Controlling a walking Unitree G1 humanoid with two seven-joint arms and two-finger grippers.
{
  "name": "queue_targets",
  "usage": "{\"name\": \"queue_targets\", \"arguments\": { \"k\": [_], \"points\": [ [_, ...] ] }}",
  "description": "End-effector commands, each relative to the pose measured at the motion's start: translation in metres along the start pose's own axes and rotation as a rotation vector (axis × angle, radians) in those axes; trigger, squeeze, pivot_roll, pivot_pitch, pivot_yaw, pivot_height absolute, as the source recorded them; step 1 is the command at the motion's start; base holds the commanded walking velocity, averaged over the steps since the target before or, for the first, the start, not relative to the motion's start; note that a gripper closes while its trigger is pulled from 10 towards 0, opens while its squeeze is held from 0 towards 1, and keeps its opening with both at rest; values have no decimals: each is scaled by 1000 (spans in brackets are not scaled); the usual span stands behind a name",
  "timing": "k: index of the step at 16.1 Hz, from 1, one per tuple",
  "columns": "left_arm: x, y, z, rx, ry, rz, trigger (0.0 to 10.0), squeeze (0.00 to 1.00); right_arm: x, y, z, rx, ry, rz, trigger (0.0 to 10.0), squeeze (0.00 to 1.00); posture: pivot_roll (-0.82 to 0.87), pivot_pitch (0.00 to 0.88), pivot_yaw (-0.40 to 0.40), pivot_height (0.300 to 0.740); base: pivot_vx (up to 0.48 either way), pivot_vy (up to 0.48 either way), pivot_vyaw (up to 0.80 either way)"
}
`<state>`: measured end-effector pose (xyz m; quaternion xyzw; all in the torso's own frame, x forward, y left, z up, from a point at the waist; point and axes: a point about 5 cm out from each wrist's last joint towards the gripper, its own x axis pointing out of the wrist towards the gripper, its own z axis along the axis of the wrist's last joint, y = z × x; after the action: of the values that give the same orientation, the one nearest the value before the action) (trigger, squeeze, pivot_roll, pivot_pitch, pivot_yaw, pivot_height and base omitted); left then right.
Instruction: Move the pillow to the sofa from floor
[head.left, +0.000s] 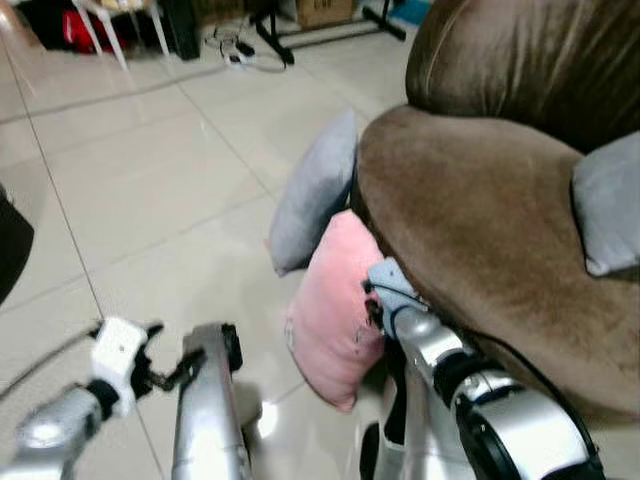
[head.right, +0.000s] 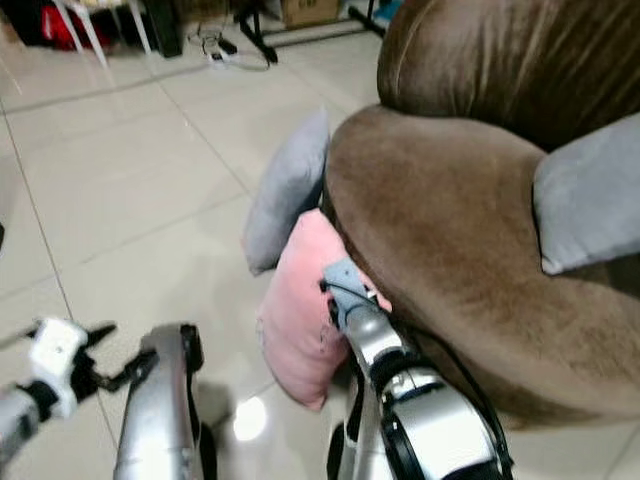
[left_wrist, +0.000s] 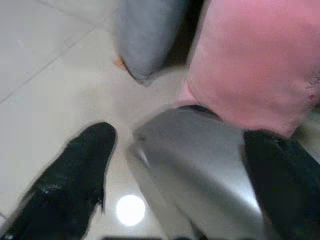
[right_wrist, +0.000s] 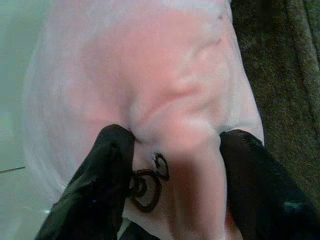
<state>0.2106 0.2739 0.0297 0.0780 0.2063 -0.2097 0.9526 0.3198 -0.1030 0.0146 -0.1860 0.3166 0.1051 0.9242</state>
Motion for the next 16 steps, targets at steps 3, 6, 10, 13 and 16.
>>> {"name": "queue_targets", "arguments": {
  "k": [3, 6, 10, 13, 16],
  "points": [
    [18, -12, -35, -9, 115, -9, 10000, 0, 0, 1, 1, 11, -4, 19, 0, 0, 157, 143, -47, 440, 0, 0, 0],
    [27, 22, -9, -111, -48, 266, 10000, 0, 0, 0, 6, 22, -29, 33, 0, 0, 151, 115, -55, 440, 0, 0, 0],
    [4, 45, 107, 65, -398, 107, 10000, 0, 0, -5, 7, 8, -42, 41, 0, 0, 155, 48, -79, 440, 0, 0, 0],
    [26, -24, 155, 154, -407, -174, 10000, 0, 0, -10, 4, -2, -36, 36, 0, 0, 137, 0, -76, 440, 0, 0, 0],
    [26, -48, 153, 123, -329, -237, 10000, 0, 0, -13, 4, -15, -38, 37, 0, 0, 128, 0, -77, 440, 0, 0, 0]
  ]
}}
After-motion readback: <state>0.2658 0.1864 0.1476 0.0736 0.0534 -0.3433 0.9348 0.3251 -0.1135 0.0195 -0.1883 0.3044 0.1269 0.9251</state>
